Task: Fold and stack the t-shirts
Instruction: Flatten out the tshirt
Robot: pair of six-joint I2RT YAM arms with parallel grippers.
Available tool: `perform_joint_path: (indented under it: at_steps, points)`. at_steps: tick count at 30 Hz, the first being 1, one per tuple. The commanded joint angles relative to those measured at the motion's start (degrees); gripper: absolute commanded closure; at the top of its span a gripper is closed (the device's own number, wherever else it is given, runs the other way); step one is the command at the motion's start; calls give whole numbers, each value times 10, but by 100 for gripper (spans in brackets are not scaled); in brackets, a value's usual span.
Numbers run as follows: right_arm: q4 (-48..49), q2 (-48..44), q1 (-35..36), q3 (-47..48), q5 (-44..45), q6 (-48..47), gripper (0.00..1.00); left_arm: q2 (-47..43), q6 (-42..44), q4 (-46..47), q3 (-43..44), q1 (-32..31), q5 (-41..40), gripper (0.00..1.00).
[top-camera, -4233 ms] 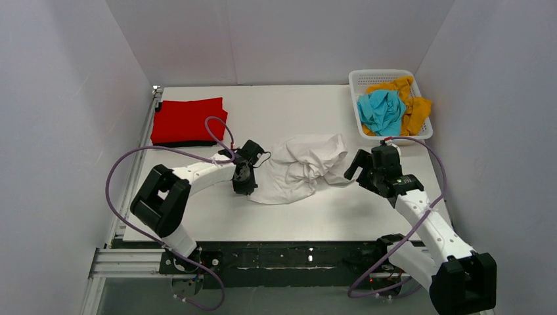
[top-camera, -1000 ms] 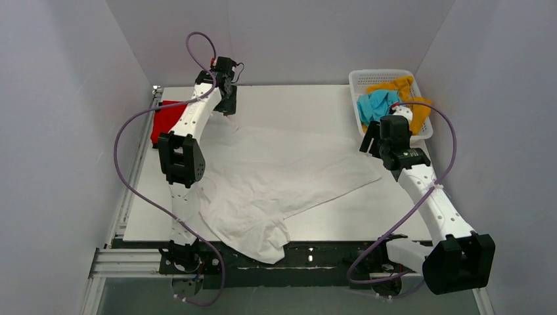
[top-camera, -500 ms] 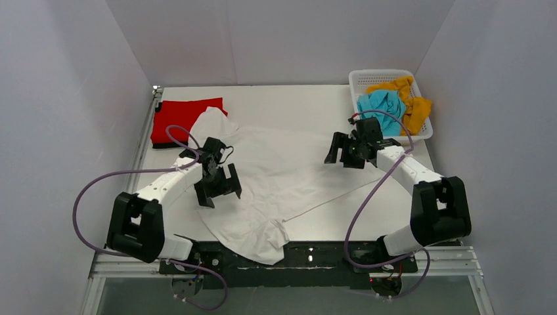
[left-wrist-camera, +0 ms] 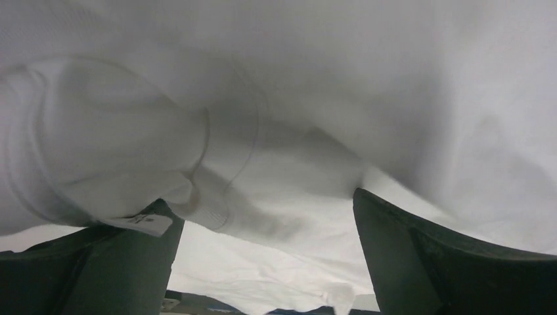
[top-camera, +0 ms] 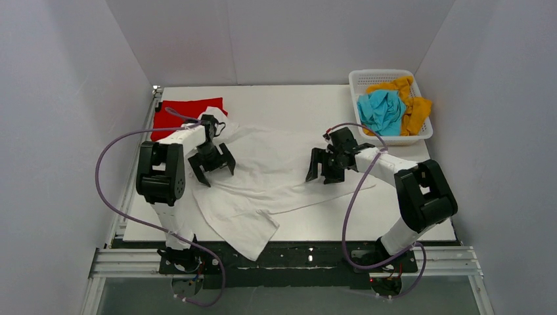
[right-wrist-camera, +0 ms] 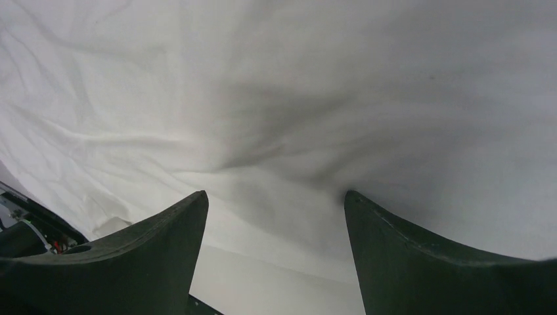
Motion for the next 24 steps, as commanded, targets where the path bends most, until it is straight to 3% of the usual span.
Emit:
perform_joint_path:
  at_steps: [1,7,10,15,17,20,24]
  points:
    - [7,23,51,-4,-30,47,16,79,40,-89,105,32,-28,2]
    - [18,34,91,30,-20,86,16,156,92,-113,266,34,-19,2]
    - [-30,-2,91,55,89,83,14,134,110,-137,311,31,37,2]
    - [-77,-137,81,50,247,83,9,-30,93,-138,188,7,26,2]
    - [-89,-180,73,38,281,85,8,-107,85,-159,130,-19,-19,2]
    - [-98,-237,48,8,294,92,8,-215,40,-228,57,-64,-108,2]
    - [-101,-300,0,-42,287,98,8,-346,-35,-278,-71,-138,-136,2]
